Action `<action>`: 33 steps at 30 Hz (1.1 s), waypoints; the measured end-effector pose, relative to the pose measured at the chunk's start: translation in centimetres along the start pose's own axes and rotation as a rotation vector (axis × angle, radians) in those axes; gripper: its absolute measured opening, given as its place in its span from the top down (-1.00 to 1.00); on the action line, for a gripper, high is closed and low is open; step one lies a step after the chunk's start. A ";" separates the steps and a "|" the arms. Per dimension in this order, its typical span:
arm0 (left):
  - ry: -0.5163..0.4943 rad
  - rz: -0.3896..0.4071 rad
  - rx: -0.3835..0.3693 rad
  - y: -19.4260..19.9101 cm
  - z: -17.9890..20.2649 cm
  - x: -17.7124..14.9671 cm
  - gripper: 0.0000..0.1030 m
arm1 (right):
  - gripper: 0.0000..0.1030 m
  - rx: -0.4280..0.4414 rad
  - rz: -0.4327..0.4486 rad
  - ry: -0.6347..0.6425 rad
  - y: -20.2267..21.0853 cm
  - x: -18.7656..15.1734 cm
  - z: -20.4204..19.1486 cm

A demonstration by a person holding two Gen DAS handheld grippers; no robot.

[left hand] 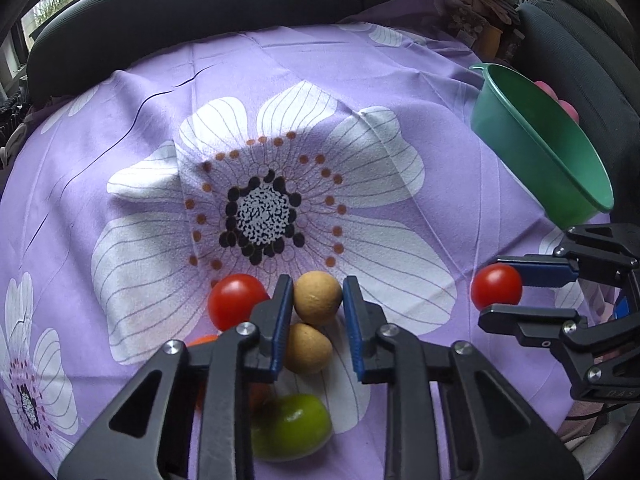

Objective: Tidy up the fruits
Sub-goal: 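Grasp a cherry tomato with the right tool while the left tool grasps another, then release both cherry tomatoes into the green bowl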

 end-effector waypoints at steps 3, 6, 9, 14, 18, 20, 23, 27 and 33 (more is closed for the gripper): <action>0.019 0.015 -0.020 0.6 0.5 0.0 0.52 | 0.43 0.001 0.007 -0.008 0.4 -0.2 0.1; 0.016 0.047 -0.038 1.7 1.5 0.3 0.52 | 0.43 -0.004 0.014 -0.010 0.9 -0.3 0.2; 0.017 0.066 -0.057 2.6 2.5 0.5 0.52 | 0.43 -0.010 0.025 -0.009 1.7 -0.3 0.3; 0.015 0.108 -0.098 4.5 4.5 0.8 0.51 | 0.43 -0.025 0.070 -0.017 3.7 -0.1 0.7; 0.006 0.139 -0.126 5.8 6.3 1.3 0.51 | 0.43 -0.049 0.110 -0.035 6.0 -0.2 1.7; -0.002 0.150 -0.135 6.2 7.3 1.7 0.51 | 0.43 -0.070 0.127 -0.044 7.0 -0.3 2.5; -0.024 0.159 -0.145 6.3 9.0 2.4 0.51 | 0.43 -0.103 0.156 -0.064 8.7 -0.5 3.9; -0.052 0.165 -0.153 6.3 11.1 3.2 0.51 | 0.43 -0.148 0.191 -0.101 10.6 -0.6 6.1; -0.089 0.171 -0.184 5.6 14.8 5.1 0.51 | 0.43 -0.201 0.233 -0.170 12.7 -1.2 9.4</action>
Point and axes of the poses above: each gripper's, at about its wrist camera, not at the fingertips, and y roughly against the way its jaws point, z to its right, x to its top, the point moved 10 cm from there along -y, roughly the way its jaws point, and after that the axes turned 8 degrees about y, right-handed, at the moved point
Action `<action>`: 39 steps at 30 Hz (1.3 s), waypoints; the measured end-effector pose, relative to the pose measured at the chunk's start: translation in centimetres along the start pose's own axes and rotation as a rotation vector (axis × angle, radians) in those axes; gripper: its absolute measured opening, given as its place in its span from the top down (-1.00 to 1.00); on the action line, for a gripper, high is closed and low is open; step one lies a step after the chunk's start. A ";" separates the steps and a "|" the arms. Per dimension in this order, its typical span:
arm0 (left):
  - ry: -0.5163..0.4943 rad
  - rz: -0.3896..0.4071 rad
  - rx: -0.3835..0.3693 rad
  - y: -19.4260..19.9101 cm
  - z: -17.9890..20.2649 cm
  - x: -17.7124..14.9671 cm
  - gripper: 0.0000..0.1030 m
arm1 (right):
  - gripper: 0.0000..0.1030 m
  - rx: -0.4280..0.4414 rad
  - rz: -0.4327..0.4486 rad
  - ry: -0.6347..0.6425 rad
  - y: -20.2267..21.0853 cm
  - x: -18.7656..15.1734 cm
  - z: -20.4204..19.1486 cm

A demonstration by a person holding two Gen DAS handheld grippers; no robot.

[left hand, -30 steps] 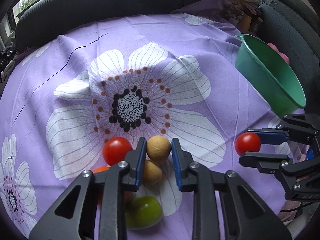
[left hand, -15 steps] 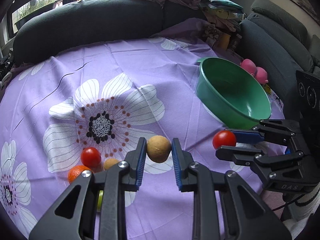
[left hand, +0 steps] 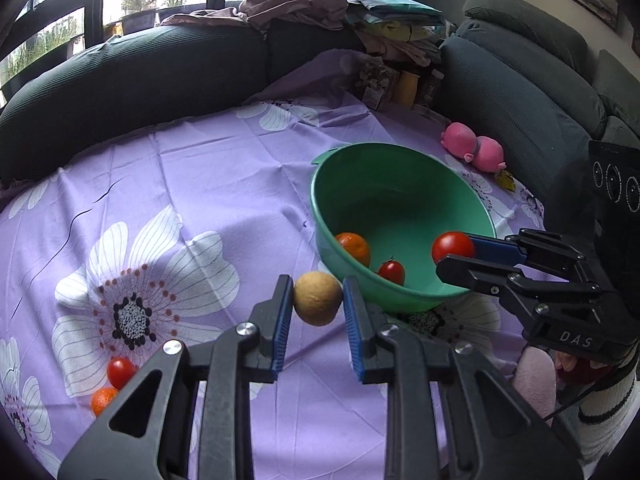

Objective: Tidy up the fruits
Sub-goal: 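Release both cherry tomatoes into the green bowl, then move both tools back to the remaining fruits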

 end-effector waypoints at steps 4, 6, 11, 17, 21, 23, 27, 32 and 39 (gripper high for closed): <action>-0.016 0.001 -0.028 -1.5 2.1 1.3 0.51 | 0.43 -0.040 0.001 -0.027 0.3 -0.3 2.1; -0.031 -0.005 -0.043 -2.4 3.2 1.7 0.51 | 0.43 -0.062 -0.004 -0.033 0.3 -0.5 3.0; -0.070 -0.045 -0.051 -4.9 5.2 1.6 0.51 | 0.43 -0.121 -0.027 -0.038 0.2 -1.3 4.8; -0.105 -0.092 -0.029 -7.0 5.7 0.7 0.51 | 0.43 -0.123 -0.050 -0.047 -0.5 -2.0 5.5; -0.094 -0.108 -0.014 -7.7 5.3 0.4 0.52 | 0.43 -0.120 -0.068 -0.058 -1.0 -2.3 5.7; -0.081 -0.112 -0.015 -7.7 5.1 0.4 0.43 | 0.43 -0.124 -0.076 -0.065 -1.0 -2.4 5.8; -0.066 -0.072 -0.025 -6.4 5.1 0.9 -0.19 | 0.42 -0.129 -0.070 -0.075 -0.6 -2.4 5.8; -0.031 0.000 -0.024 -3.9 4.7 1.1 -0.36 | 0.36 -0.129 -0.044 -0.083 0.4 -2.0 5.5; 0.064 0.066 0.020 0.4 1.3 -0.8 -0.47 | 0.31 -0.055 -0.004 -0.074 1.1 -1.0 3.0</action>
Point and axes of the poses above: each gripper's, at about its wrist camera, not at the fingertips, and y roughly against the way its jaws point, z to its right, x to its top, the point moved 10 cm from there along -y, roughly the way its jaws point, and after that the axes turned 8 degrees about y, right-handed, at the moved point
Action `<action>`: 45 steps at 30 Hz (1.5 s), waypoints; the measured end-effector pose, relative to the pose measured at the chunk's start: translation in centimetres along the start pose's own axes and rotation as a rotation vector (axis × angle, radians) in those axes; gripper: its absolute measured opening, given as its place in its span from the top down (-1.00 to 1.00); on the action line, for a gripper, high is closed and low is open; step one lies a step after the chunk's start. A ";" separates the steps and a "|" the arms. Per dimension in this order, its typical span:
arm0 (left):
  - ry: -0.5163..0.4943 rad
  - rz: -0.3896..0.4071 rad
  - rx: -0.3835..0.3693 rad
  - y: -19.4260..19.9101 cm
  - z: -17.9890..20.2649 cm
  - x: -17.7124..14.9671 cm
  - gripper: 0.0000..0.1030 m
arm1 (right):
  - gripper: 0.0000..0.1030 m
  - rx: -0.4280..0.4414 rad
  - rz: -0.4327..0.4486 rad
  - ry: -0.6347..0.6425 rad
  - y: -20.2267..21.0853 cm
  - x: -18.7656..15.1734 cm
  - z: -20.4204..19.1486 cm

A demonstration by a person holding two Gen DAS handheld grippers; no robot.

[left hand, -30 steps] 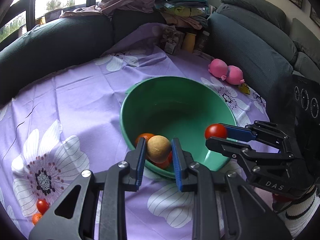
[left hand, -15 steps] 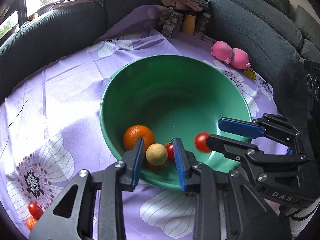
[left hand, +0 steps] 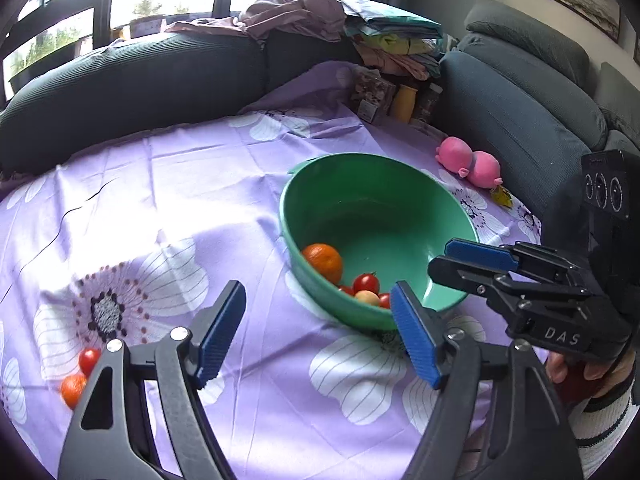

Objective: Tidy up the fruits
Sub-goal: 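Move both tools back to the remaining fruits, then grasp the brown kiwi with the right tool while the left tool grasps a cherry tomato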

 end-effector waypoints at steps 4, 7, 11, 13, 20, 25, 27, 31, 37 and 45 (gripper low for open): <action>0.078 0.014 0.059 2.2 -3.2 -1.2 -0.49 | 0.22 0.076 0.019 -0.002 0.2 0.4 -2.4; 0.128 0.026 0.091 3.7 -5.3 -1.9 -0.51 | 0.22 0.111 0.015 0.023 0.0 0.4 -4.5; 0.180 0.041 0.114 5.3 -7.3 -2.6 -0.51 | 0.22 0.143 0.005 0.067 -0.2 0.5 -7.1; 0.201 0.046 0.128 5.8 -8.2 -3.0 -0.51 | 0.22 0.157 -0.004 0.092 -0.3 0.4 -8.3; 0.247 0.081 0.180 7.6 -11.9 -3.4 -0.50 | 0.22 0.196 -0.053 0.150 -1.7 -0.5 -11.6; 0.228 0.064 0.250 7.8 -14.7 -3.4 -0.48 | 0.22 0.223 -0.097 0.197 -3.4 -1.2 -13.9; 0.215 0.058 0.260 7.8 -15.6 -3.3 -0.47 | 0.22 0.233 -0.114 0.216 -4.2 -1.6 -14.6; 0.163 0.010 0.282 6.9 -17.1 -3.6 -0.33 | 0.22 0.262 -0.155 0.252 -6.1 -2.1 -16.1; 0.079 -0.090 0.319 4.9 -19.1 -4.4 -0.23 | 0.22 0.294 -0.199 0.315 -8.8 -2.3 -18.4; -0.047 -0.197 0.335 2.8 -20.3 -4.4 -0.08 | 0.22 0.289 -0.280 0.397 -13.1 -2.9 -20.3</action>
Point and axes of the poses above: each gripper's, at about its wrist camera, not at the fingertips, and y roughly against the way its jaws point, z to its right, x to its top, the point moved 10 cm from there along -y, roughly the way its jaws point, and after that the axes turned 8 degrees about y, right-handed, at the moved point
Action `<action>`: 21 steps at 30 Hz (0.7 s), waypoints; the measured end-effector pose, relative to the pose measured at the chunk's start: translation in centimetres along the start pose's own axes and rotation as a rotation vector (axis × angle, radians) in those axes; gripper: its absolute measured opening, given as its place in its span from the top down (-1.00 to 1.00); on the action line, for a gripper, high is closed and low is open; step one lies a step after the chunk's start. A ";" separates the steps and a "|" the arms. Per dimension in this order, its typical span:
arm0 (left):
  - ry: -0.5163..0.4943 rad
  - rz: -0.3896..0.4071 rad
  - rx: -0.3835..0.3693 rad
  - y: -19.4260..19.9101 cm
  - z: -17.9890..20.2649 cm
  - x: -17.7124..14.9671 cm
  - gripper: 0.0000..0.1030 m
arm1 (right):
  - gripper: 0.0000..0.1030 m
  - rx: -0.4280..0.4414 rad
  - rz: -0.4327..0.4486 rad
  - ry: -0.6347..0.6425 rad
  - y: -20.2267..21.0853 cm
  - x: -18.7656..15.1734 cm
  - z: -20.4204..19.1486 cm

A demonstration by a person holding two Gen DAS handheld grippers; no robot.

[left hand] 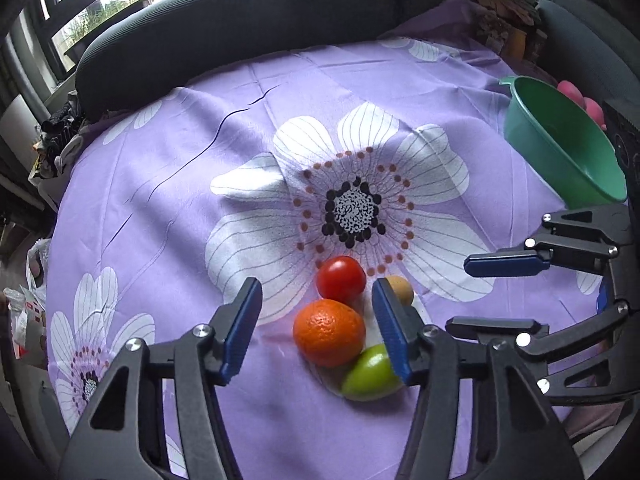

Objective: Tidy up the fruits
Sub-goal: 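Grasp the brown kiwi with the right tool while the left tool grasps a cherry tomato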

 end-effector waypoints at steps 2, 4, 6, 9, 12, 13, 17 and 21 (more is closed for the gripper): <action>-0.034 -0.015 0.014 -0.3 0.1 0.1 -0.08 | 0.22 0.005 -0.005 0.002 -0.7 0.3 0.0; -0.062 -0.032 0.007 -0.7 0.3 0.1 -0.08 | 0.22 0.008 -0.012 0.004 -1.2 0.5 0.0; -0.089 -0.056 0.002 -1.2 0.5 0.1 -0.06 | 0.22 0.012 -0.031 0.006 -1.8 0.5 -0.1; -0.112 -0.081 -0.005 -2.0 0.7 0.0 -0.04 | 0.22 0.017 -0.050 0.022 -2.5 0.8 -0.4; -0.098 -0.096 -0.024 -2.7 0.7 0.2 0.09 | 0.22 -0.005 -0.060 0.036 -3.2 1.4 -0.2; -0.091 -0.103 -0.035 -2.9 0.6 0.2 0.18 | 0.22 0.001 -0.068 0.038 -3.4 1.6 -0.3; -0.050 -0.118 -0.098 -3.5 0.9 0.3 0.21 | 0.22 0.002 -0.080 0.074 -4.3 2.1 -0.6; -0.036 -0.117 -0.132 -3.9 1.1 0.6 0.36 | 0.22 -0.001 -0.080 0.088 -4.6 2.6 -0.4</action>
Point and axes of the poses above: each gripper's, at about its wrist camera, not at the fingertips, and y roughly against the way its jaws point, z to its right, x to its top, the point moved 10 cm from there along -y, roughly the way its jaws point, and after that the axes turned 8 degrees about y, right-handed, at the moved point
